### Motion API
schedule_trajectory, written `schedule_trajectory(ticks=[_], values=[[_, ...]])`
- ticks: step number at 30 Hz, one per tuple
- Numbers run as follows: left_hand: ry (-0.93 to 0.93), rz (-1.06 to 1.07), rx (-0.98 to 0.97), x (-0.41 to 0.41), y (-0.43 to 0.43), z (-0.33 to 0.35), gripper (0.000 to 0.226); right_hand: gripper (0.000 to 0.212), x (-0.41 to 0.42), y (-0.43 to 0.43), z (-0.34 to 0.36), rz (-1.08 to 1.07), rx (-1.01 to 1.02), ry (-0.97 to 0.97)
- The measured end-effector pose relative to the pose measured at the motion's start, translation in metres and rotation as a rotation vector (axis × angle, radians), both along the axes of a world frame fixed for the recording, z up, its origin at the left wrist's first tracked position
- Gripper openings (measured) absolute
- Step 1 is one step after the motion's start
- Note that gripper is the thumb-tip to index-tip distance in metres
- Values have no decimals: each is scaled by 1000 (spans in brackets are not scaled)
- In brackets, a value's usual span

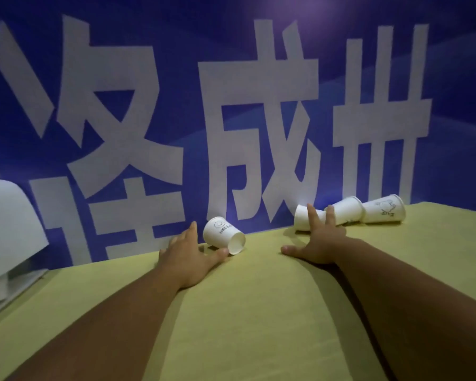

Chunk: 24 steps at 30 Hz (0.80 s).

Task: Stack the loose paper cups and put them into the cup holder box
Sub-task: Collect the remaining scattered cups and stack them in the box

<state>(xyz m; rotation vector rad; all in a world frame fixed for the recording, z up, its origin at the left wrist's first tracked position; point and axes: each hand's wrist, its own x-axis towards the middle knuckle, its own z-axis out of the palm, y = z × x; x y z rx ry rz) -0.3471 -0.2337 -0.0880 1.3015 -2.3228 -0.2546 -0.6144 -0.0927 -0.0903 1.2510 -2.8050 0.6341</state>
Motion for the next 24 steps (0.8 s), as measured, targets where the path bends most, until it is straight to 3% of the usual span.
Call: schedule_trajectory(ticks=[3, 8, 10, 15, 19, 24], values=[[23, -35, 16, 0, -1, -1, 112, 128, -2, -2, -4, -23, -47, 33], [321, -164, 233, -10, 0, 6, 85, 94, 6, 8, 0, -65, -137, 175], [350, -240, 266, -19, 6, 8, 73, 79, 6, 8, 1, -71, -167, 220], [441, -263, 353, -25, 9, 12, 57, 56, 12, 9, 9, -57, -280, 115], [486, -326, 483, -22, 3, 14, 45, 61, 14, 7, 10, 12, -228, 106], [418, -347, 493, -24, 4, 13, 48, 59, 24, 5, 13, 156, -179, 101]])
